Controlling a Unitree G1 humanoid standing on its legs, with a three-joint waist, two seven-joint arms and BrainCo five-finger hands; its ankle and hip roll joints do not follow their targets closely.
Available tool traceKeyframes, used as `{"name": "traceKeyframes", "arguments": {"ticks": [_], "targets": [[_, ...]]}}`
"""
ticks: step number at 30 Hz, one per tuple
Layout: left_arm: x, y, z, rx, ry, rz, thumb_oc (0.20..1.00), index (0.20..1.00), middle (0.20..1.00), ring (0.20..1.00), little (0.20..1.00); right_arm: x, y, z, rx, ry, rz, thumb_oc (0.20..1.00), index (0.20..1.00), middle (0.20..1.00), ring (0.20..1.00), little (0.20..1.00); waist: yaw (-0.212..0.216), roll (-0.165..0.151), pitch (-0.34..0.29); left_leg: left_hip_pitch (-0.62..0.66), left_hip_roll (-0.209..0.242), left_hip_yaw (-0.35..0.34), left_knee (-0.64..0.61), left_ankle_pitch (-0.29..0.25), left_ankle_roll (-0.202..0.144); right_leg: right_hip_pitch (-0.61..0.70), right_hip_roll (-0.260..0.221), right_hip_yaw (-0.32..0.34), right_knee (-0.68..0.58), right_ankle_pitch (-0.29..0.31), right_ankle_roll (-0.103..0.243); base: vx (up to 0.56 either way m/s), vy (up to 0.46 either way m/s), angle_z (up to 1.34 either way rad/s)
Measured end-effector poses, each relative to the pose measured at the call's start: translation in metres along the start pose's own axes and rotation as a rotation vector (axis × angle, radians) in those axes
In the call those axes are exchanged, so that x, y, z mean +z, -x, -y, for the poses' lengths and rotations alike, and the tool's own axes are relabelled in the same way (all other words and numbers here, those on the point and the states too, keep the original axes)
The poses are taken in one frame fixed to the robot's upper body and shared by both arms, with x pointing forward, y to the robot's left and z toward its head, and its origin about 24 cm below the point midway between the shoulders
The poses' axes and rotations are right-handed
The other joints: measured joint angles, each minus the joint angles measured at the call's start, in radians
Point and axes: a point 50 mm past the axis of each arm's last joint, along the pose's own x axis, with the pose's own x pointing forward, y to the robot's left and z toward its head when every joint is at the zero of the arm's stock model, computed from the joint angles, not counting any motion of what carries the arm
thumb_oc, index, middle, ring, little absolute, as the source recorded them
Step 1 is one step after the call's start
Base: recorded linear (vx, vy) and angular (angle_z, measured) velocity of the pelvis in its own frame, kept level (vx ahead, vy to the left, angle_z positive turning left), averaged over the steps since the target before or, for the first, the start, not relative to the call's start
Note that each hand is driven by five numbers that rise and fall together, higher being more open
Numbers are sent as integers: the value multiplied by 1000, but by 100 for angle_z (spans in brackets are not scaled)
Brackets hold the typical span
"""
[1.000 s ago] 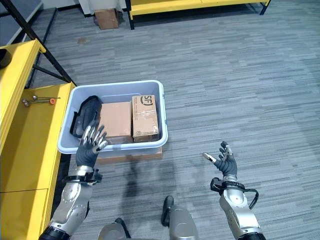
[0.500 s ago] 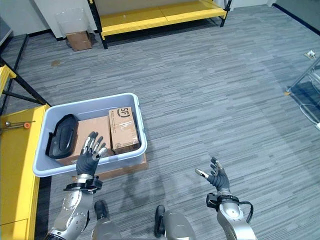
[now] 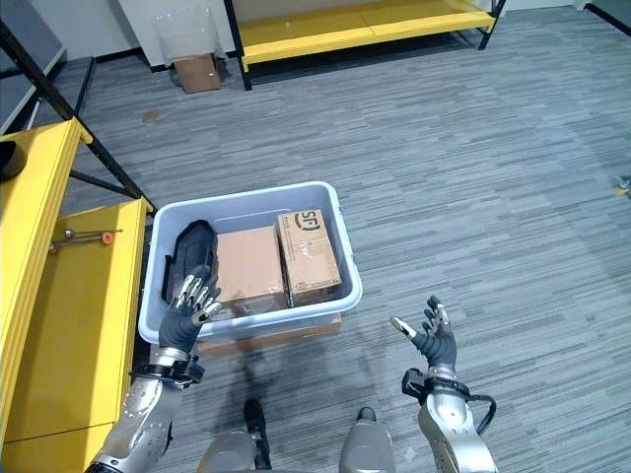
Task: Move parts from the plastic box to the shelf.
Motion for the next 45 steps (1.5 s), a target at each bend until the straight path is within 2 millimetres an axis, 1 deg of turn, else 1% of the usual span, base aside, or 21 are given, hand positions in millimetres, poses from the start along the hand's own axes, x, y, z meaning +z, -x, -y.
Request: {"name": "traceKeyframes", "arguments": {"ticks": [2, 3, 7, 11, 12, 13, 15, 16, 20, 21, 23, 24, 25, 27, 29, 32, 35, 37, 40, 43, 45], "targets": [[0, 1, 0, 1, 2, 1, 1000, 1000, 1000, 1000, 1000, 3, -1, -1, 7, 21, 19, 1000, 1000, 1000, 1000, 1000, 2, -2, -5, 2, 3, -8, -5, 0, 0, 11, 6, -6, -12, 0, 0, 85, -9, 12], [1, 1, 0, 10, 4, 1, 1000, 1000, 1000, 1000, 1000, 5, -1, -2, 16, 30, 33, 1000, 1000, 1000, 1000, 1000, 11, -2, -5, 3, 6, -10, -6, 0, 0, 16, 11, -7, -19, 1, -1, 70, -23, 3], [5, 1, -9, 89, -25, 6, 1000, 1000, 1000, 1000, 1000, 13, 0, -3, 54, 69, 76, 1000, 1000, 1000, 1000, 1000, 26, -9, -6, 0, 20, -12, -6, 0, -2, 17, 25, -15, -23, 3, -5, 29, -17, -1], [6, -2, -11, 160, -172, -6, 1000, 1000, 1000, 1000, 1000, 31, -2, -7, 91, 130, 190, 1000, 1000, 1000, 1000, 1000, 34, -14, -3, -25, 31, -24, 17, -5, -10, 9, 32, -24, -19, 0, -8, 15, 21, 5], [8, -5, -13, 189, -237, -6, 1000, 1000, 1000, 1000, 1000, 37, -3, -8, 98, 151, 224, 1000, 1000, 1000, 1000, 1000, 35, -17, 0, -39, 32, -31, 28, -6, -10, -3, 33, -24, -13, -2, -11, 14, 65, 6], [11, -9, -17, 228, -308, -7, 1000, 1000, 1000, 1000, 1000, 45, -6, -9, 108, 179, 268, 1000, 1000, 1000, 1000, 1000, 38, -21, 6, -51, 34, -34, 32, -6, -10, -22, 32, -23, 3, -7, -15, 11, 81, 5], [16, -16, -24, 286, -384, -5, 1000, 1000, 1000, 1000, 1000, 57, -9, -10, 122, 217, 331, 1000, 1000, 1000, 1000, 1000, 40, -24, 14, -82, 35, -38, 54, -7, -10, -52, 28, -22, 30, -13, -17, 8, 89, 5], [17, -23, -33, 389, -470, -24, 1000, 1000, 1000, 1000, 1000, 67, -13, -13, 133, 245, 387, 1000, 1000, 1000, 1000, 1000, 41, -22, 37, -101, 35, -39, 78, -13, -8, -68, 21, -21, 49, -15, -19, -13, 90, 1], [14, -36, -53, 611, -579, -85, 1000, 1000, 1000, 1000, 1000, 81, -19, -26, 184, 312, 465, 1000, 1000, 1000, 1000, 1000, 38, -22, 83, -154, 37, -44, 139, -31, -5, -119, 14, -7, 92, -18, -21, -35, 67, -5], [18, -41, -57, 671, -600, -78, 1000, 1000, 1000, 1000, 1000, 85, -20, -31, 195, 315, 489, 1000, 1000, 1000, 1000, 1000, 38, -23, 102, -177, 40, -49, 158, -34, -5, -139, 14, -3, 105, -18, -22, -50, 34, -3], [31, -50, -57, 745, -662, -10, 1000, 1000, 1000, 1000, 1000, 89, -21, -36, 212, 330, 517, 1000, 1000, 1000, 1000, 1000, 37, -31, 139, -211, 44, -55, 183, -35, -4, -172, 14, 1, 129, -20, -25, -94, 31, 0], [37, -55, -56, 763, -684, 23, 1000, 1000, 1000, 1000, 1000, 90, -21, -39, 224, 330, 522, 1000, 1000, 1000, 1000, 1000, 37, -37, 152, -224, 46, -57, 193, -36, -4, -187, 14, 2, 140, -21, -26, -110, 61, -2], [52, -67, -52, 802, -729, 102, 1000, 1000, 1000, 1000, 1000, 94, -21, -50, 259, 325, 544, 1000, 1000, 1000, 1000, 1000, 37, -49, 178, -265, 54, -62, 221, -38, -4, -224, 15, 2, 165, -23, -31, -89, 76, -3], [65, -79, -46, 831, -746, 176, 1000, 1000, 1000, 1000, 1000, 100, -23, -56, 275, 319, 571, 1000, 1000, 1000, 1000, 1000, 26, -61, 223, -281, 58, -63, 240, -40, -2, -238, 16, 4, 177, -22, -34, -87, 101, -5], [68, -83, -48, 883, -779, 195, 1000, 1000, 1000, 1000, 1000, 104, -24, -56, 271, 314, 592, 1000, 1000, 1000, 1000, 1000, 16, -67, 229, -318, 64, -61, 271, -56, 0, -269, 18, 12, 179, -18, -34, -116, 122, -12], [71, -88, -51, 903, -838, 205, 1000, 1000, 1000, 1000, 1000, 110, -26, -59, 274, 310, 612, 1000, 1000, 1000, 1000, 1000, 12, -70, 232, -348, 66, -55, 284, -57, 2, -300, 21, 21, 181, -7, -34, -74, 75, -10], [89, -99, -49, 900, -921, 281, 1000, 1000, 1000, 1000, 1000, 123, -28, -67, 298, 307, 660, 1000, 1000, 1000, 1000, 1000, 12, -78, 247, -360, 67, -41, 291, -57, 3, -323, 21, 38, 186, -2, -34, -91, 103, -11], [118, -112, -46, 903, -998, 393, 1000, 1000, 1000, 1000, 1000, 135, -31, -71, 318, 328, 700, 1000, 1000, 1000, 1000, 1000, 8, -83, 256, -396, 68, -33, 309, -60, 7, -367, 19, 52, 200, 4, -33, -55, 91, -14], [141, -126, -41, 918, -1003, 454, 1000, 1000, 1000, 1000, 1000, 140, -35, -74, 342, 357, 699, 1000, 1000, 1000, 1000, 1000, -19, -86, 257, -417, 67, -29, 331, -70, 15, -377, 17, 59, 193, 12, -26, -88, 94, -5], [150, -138, -33, 919, -1027, 455, 1000, 1000, 1000, 1000, 1000, 147, -38, -78, 354, 370, 707, 1000, 1000, 1000, 1000, 1000, -32, -87, 258, -451, 69, -28, 338, -69, 16, -412, 18, 62, 193, 19, -28, -63, 70, -6], [149, -140, -33, 934, -1033, 440, 1000, 1000, 1000, 1000, 1000, 151, -39, -81, 358, 375, 712, 1000, 1000, 1000, 1000, 1000, -34, -96, 259, -459, 70, -10, 337, -69, 17, -438, 20, 84, 196, 28, -28, -47, 88, -20]]}}
